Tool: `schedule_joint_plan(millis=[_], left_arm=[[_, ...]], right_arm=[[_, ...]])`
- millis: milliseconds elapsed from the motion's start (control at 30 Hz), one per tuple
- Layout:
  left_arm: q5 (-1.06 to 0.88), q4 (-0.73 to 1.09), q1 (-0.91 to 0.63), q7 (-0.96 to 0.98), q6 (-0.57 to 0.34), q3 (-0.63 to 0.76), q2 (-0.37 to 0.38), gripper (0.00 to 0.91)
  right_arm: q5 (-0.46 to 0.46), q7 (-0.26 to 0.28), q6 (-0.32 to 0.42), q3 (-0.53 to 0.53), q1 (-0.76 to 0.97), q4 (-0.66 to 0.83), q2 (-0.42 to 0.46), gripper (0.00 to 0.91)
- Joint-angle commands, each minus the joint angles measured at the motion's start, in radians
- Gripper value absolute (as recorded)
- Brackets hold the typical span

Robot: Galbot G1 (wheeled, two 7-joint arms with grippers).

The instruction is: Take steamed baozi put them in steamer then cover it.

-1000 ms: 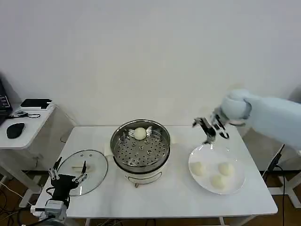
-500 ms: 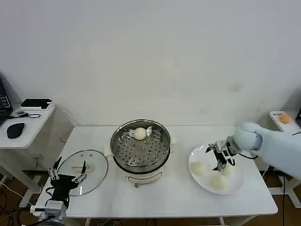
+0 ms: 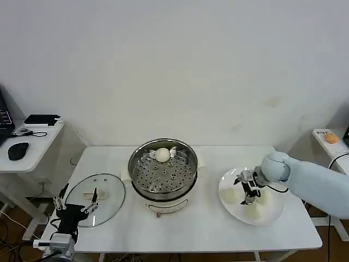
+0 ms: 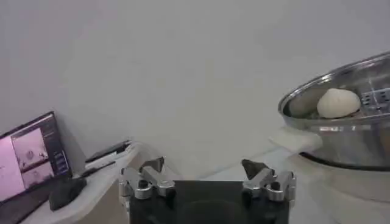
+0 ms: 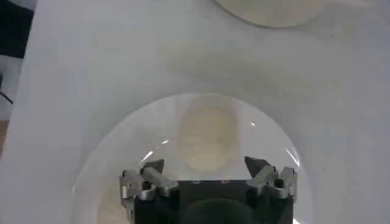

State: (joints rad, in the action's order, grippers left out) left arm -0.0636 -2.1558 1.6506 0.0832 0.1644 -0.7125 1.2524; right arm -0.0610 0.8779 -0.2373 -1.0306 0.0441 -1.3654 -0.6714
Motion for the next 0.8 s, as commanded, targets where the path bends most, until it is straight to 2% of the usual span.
schedule_joint_plan(millis=[33, 200, 533, 800], left_arm=[[0.000, 0.000, 0.000, -0.001, 0.000, -0.001, -0.002, 0.907], [-0.004, 0.000, 0.001, -0.001, -0.001, 0.000, 0.001, 0.907], [-0.004, 0.001, 0.001, 0.000, -0.003, -0.002, 0.004, 0.907], [-0.004, -0.003, 0.000, 0.000, -0.003, 0.000, 0.005, 0.907]], right_arm=[[0.011, 0.000, -0.002, 0.027, -0.042, 0.035, -0.035, 0.887], [0.017, -0.006, -0.009, 0.051, -0.061, 0.044, -0.060, 0.806], [0.019, 0.012, -0.016, 0.044, -0.045, 0.039, -0.049, 0.635], [0.010, 0.037, -0.011, 0.045, -0.004, 0.022, -0.031, 0.625]])
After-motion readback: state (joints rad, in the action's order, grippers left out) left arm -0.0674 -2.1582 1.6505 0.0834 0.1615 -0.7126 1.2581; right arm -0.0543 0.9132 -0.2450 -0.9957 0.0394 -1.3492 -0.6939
